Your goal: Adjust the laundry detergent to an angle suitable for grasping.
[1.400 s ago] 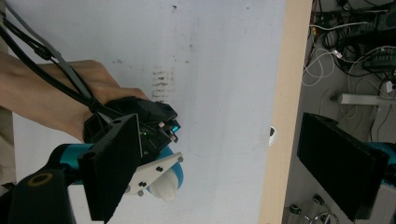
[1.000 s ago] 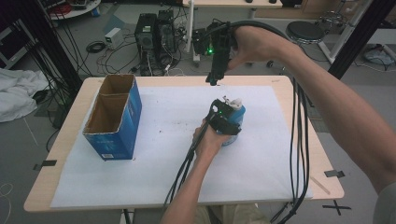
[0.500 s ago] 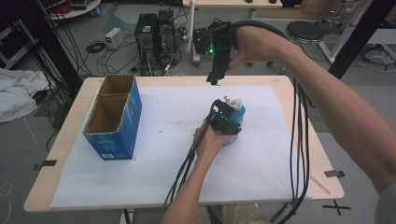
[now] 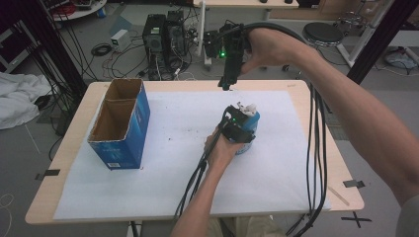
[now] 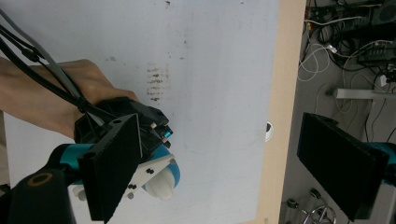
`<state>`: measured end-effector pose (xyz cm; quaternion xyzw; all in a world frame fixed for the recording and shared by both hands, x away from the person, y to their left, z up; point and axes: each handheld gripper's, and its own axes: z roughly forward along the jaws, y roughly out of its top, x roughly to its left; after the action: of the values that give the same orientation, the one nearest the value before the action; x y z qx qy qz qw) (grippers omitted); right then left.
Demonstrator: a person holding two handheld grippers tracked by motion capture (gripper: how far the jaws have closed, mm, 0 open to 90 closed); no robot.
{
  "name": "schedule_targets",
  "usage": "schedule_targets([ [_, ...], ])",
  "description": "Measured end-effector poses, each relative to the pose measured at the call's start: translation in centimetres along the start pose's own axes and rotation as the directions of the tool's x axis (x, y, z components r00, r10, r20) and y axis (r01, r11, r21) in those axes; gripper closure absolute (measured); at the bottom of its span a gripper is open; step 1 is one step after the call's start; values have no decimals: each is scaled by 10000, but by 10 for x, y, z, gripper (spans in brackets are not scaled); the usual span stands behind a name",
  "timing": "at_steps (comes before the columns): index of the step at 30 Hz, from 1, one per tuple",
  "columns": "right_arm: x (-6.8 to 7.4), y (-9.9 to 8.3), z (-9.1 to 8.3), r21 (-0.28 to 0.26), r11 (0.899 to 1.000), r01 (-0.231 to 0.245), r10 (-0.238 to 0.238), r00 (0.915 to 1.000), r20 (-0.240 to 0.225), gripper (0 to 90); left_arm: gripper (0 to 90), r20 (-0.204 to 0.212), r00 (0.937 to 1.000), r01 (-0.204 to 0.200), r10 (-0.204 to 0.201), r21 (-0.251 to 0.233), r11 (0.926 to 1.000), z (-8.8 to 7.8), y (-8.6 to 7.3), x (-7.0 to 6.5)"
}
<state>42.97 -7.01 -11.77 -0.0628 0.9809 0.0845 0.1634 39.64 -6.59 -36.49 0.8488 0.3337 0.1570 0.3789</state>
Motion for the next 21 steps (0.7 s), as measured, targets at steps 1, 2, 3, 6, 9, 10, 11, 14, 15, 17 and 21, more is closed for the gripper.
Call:
schedule_targets([
  [1, 0, 0, 0, -17, 10000, 19, -19, 10000, 1, 129, 446, 4, 10000, 14, -14, -18, 10000, 0, 0, 0],
  [2, 0, 0, 0, -7, 10000, 37, -37, 10000, -11, 129, 446, 18, 10000, -24, 24, -6, 10000, 0, 0, 0],
  [3, 0, 0, 1, -10, 10000, 25, -25, 10000, -17, 129, 447, -6, 10000, -17, 17, -21, 10000, 0, 0, 0],
  [6, 0, 0, 1, 0, 10000, 10, -10, 10000, -21, 130, 448, -35, 9999, -104, 104, -46, 9999, -1, -1, 0],
  [9, -1, -1, 2, -16, 10000, -9, 9, 10000, -22, 129, 449, 26, 9999, -163, 163, -24, 9999, -2, -1, -1],
  [10, -1, -2, 2, -20, 10000, -42, 41, 10000, -37, 129, 450, 53, 9997, -236, 236, -16, 9997, -3, -1, -1],
  [11, -1, -2, 2, -39, 10000, -82, 82, 10000, -50, 130, 450, 97, 9994, -328, 328, -6, 9995, -4, -1, -1],
  [14, -2, -3, 3, -107, 9999, -84, 83, 9999, -98, 129, 450, 320, 9981, -530, 531, -47, 9986, -11, -3, 1],
  [15, -2, -3, 3, -89, 9999, -92, 91, 9999, -81, 130, 450, 450, 9966, -695, 693, 21, 9976, -14, -4, 3],
  [17, -2, -3, 3, -91, 9999, -97, 96, 9999, -89, 129, 450, 716, 9935, -879, 880, -52, 9961, -19, -7, 8],
  [21, -2, -3, 2, -93, 9999, -142, 142, 9999, -79, 130, 450, 1164, 9859, -1197, 1199, -90, 9928, -30, -13, 16],
])
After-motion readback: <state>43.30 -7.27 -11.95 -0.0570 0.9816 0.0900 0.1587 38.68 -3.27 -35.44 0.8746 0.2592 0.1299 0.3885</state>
